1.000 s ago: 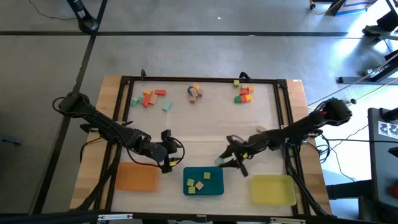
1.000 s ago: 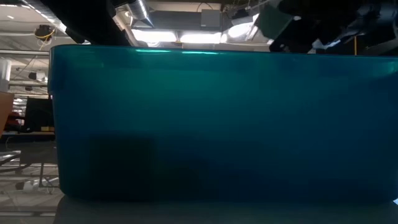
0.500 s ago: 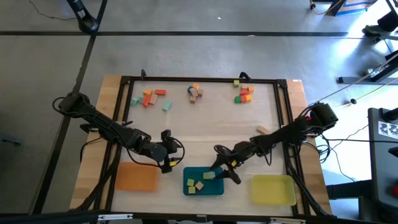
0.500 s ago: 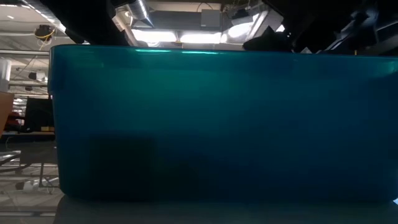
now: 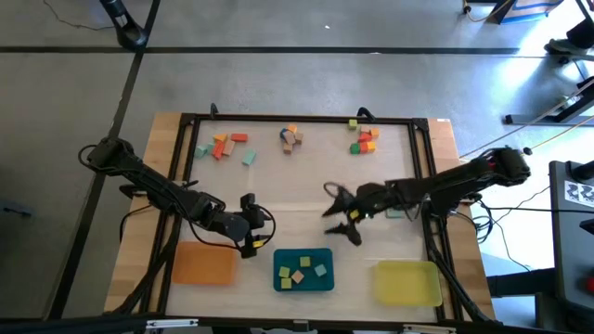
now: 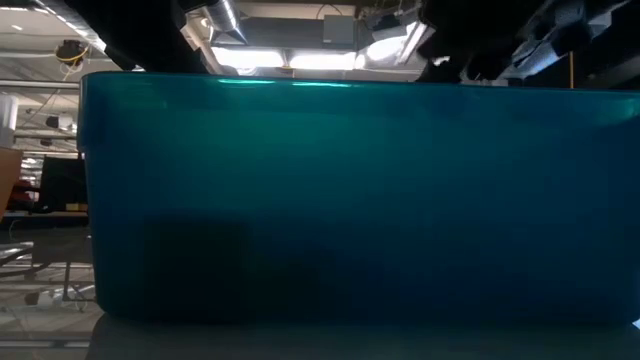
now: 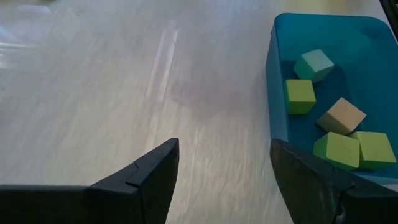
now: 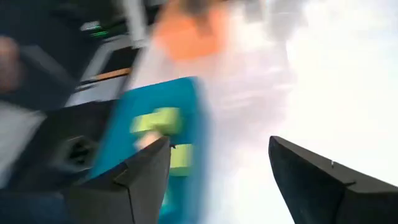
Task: Sort blocks by size
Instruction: Put the yellow cube block into the blue bin
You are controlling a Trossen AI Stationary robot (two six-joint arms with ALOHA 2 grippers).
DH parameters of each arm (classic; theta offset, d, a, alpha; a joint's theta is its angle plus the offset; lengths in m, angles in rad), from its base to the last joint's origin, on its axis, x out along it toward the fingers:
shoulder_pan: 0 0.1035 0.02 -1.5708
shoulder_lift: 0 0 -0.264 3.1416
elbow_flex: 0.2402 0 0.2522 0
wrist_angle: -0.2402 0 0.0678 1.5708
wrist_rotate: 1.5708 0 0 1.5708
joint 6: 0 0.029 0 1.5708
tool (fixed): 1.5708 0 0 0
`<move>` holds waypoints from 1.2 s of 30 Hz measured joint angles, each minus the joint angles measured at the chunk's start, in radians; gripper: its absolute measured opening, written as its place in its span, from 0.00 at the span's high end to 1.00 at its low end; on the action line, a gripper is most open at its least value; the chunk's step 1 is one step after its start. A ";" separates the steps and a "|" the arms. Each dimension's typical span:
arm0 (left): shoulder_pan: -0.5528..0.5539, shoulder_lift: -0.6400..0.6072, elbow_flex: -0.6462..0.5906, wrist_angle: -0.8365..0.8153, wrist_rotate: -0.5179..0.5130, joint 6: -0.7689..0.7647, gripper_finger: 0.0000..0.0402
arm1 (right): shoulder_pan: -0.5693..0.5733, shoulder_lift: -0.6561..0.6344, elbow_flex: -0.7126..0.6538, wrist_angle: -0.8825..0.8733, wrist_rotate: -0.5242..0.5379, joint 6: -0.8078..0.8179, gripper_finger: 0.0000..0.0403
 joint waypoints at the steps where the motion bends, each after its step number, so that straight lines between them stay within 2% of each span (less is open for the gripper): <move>1: 0.000 0.000 0.000 0.000 0.000 0.000 0.41 | -0.017 -0.027 0.000 -0.046 0.048 -0.008 0.33; 7: 0.000 0.000 0.000 -0.001 0.000 0.000 0.41 | -0.117 -0.153 0.000 -0.281 0.338 -0.012 0.33; 11: 0.000 0.000 0.000 -0.001 0.000 0.000 0.41 | -0.180 -0.184 0.000 -0.398 0.521 -0.014 0.33; 15: 0.000 0.000 0.000 -0.001 0.000 0.000 0.41 | -0.255 -0.181 0.000 -0.510 0.632 0.011 0.33; 20: 0.000 0.000 0.000 0.000 0.000 0.000 0.41 | -0.383 -0.162 -0.001 -0.586 0.641 0.015 0.33; 31: 0.000 0.000 0.000 0.000 0.000 0.000 0.41 | -0.677 -0.150 -0.059 -0.585 0.635 0.045 0.33; 36: 0.000 0.000 0.000 0.000 0.000 0.000 0.41 | -0.784 -0.150 -0.112 -0.523 0.545 0.045 0.33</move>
